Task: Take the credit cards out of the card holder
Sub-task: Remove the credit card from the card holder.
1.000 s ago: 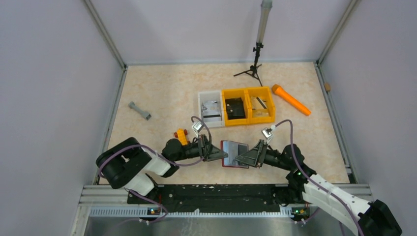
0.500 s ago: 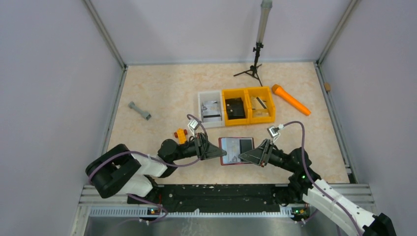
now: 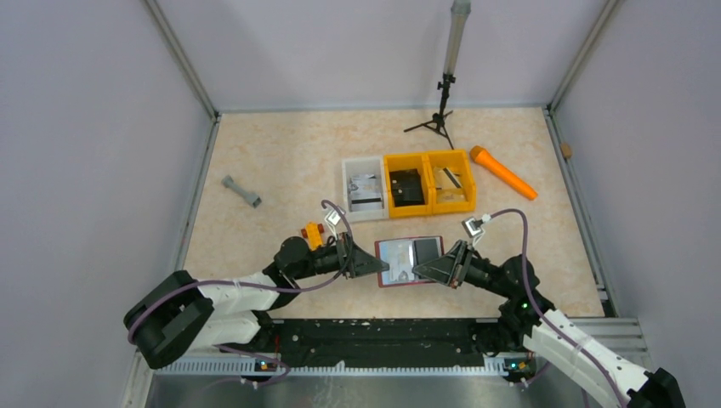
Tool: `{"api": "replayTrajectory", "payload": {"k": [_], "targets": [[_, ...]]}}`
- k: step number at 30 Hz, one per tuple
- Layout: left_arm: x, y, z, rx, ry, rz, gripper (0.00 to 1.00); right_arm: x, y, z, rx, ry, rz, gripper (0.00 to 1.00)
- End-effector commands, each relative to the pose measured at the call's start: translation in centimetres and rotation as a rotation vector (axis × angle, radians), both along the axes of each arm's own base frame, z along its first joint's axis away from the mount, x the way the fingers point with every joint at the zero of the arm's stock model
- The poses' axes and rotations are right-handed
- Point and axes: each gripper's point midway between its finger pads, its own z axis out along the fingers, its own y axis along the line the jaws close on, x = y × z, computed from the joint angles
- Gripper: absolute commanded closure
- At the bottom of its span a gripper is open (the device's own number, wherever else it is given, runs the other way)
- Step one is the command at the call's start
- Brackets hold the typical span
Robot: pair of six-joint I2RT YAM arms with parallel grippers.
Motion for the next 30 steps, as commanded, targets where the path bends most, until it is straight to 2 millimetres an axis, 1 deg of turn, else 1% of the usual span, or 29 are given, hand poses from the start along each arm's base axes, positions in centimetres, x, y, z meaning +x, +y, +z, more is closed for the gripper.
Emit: {"api": "replayTrajectory", "payload": {"k": [1, 4, 5, 7, 9, 10, 12, 13, 15, 17, 21, 24, 30], "targets": [[0.7, -0.4, -0.2, 0.047, -0.032, 0.016, 1.00, -0.8, -0.1, 5.1, 0.103, -0.128, 0.033, 0.94], [0.5, -0.6, 0.2, 0.034, -0.034, 0.001, 1.00, -0.6, 0.4, 4.7, 0.065, -0.108, 0.053, 1.00], [0.5, -0.6, 0.4, 0.026, -0.037, -0.001, 1.00, -0.5, 0.6, 4.3, 0.042, -0.099, 0.058, 1.00], [0.4, -0.6, 0.8, 0.011, -0.043, -0.004, 0.92, -0.3, 0.9, 3.7, 0.005, -0.090, 0.069, 1.00], [0.3, -0.6, 1.0, 0.004, -0.048, -0.010, 0.84, -0.4, 1.0, 3.5, 0.008, -0.089, 0.078, 0.97], [0.2, -0.6, 1.0, 0.004, -0.048, -0.014, 0.82, -0.4, 1.0, 3.6, 0.016, -0.088, 0.081, 0.95], [0.2, -0.6, 1.1, -0.001, -0.048, -0.017, 0.81, -0.5, 1.0, 3.6, 0.016, -0.087, 0.084, 0.87], [0.1, -0.6, 1.2, -0.006, -0.049, -0.018, 0.81, -0.4, 1.1, 3.4, 0.005, -0.085, 0.085, 0.84], [0.0, -0.6, 1.5, -0.020, -0.054, -0.022, 0.85, -0.2, 1.2, 2.9, -0.026, -0.077, 0.080, 0.81], [0.0, -0.5, 1.7, -0.024, -0.056, -0.020, 0.90, 0.0, 1.2, 2.4, -0.050, -0.066, 0.071, 0.81], [0.1, -0.5, 1.6, -0.019, -0.057, -0.015, 1.00, 0.2, 1.1, 2.0, -0.060, -0.050, 0.058, 1.00], [0.1, -0.2, 1.5, -0.017, -0.056, 0.001, 1.00, 0.5, 1.0, 1.6, -0.083, -0.041, 0.038, 1.00], [0.7, 0.8, 0.9, 0.018, -0.057, 0.069, 1.00, 1.3, 0.2, -0.5, -0.233, -0.031, -0.029, 1.00]]}}
